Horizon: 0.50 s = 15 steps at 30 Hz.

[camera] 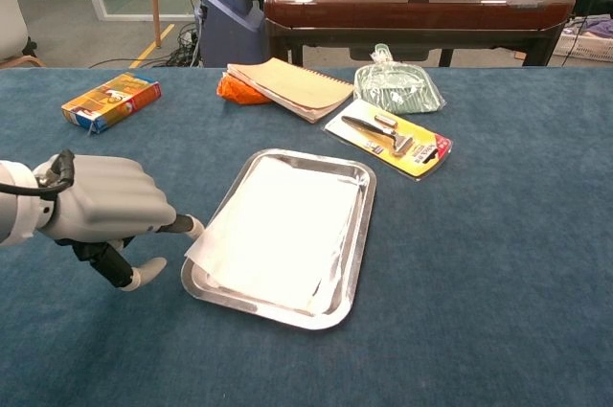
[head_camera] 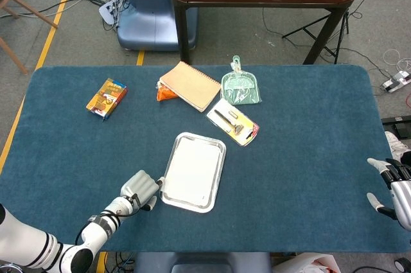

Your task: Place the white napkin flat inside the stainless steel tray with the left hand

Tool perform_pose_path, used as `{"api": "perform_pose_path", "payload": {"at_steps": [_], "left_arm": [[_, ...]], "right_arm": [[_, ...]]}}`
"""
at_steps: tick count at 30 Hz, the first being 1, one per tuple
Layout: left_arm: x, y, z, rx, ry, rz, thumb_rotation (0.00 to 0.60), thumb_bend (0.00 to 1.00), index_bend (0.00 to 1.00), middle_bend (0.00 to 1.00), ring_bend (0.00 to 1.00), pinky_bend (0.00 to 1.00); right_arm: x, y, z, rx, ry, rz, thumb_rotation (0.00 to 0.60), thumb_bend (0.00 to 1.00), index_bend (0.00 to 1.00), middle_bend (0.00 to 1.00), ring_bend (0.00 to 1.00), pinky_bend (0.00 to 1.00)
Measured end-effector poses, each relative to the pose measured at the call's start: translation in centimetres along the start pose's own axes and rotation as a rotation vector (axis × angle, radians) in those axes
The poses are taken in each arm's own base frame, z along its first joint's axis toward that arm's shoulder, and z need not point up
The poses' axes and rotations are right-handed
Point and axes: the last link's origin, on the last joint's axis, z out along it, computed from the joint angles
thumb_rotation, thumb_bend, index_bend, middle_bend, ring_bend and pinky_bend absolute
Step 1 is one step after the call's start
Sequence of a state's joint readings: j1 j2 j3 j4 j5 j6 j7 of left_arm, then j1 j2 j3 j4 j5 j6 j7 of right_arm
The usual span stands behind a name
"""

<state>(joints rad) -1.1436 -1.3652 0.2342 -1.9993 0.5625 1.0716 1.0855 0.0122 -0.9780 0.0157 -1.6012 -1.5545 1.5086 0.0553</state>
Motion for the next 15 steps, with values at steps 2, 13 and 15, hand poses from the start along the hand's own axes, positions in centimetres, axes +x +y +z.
{"api": "perform_pose_path", "payload": {"at_steps": [2,13,15], "left_arm": [[0.11,0.1,-0.04,-0.003,0.006,0.002,0.177,0.52,0.12,1.0,0.99,1.0],[0.81,-0.05,-0.23,0.011,0.027,0.006,0.18,0.52,0.12,1.0,0.99,1.0],[0.81,0.06,-0.28,0.006,0.024,0.003,0.18,0.52,0.12,1.0,0.99,1.0]], "right_arm": [[-0.01,0.02,-0.02,0.0,0.0,0.0,0.6,0.27,0.21,0.25,0.14,0.22],[0.03,0.11,-0.11,-0.004,0.0,0.0,0.6,0.27,0.21,0.25,0.14,0.22],[0.03,0.11,-0.12,-0.005,0.001,0.001,0.6,0.27,0.21,0.25,0.14,0.22]]}}
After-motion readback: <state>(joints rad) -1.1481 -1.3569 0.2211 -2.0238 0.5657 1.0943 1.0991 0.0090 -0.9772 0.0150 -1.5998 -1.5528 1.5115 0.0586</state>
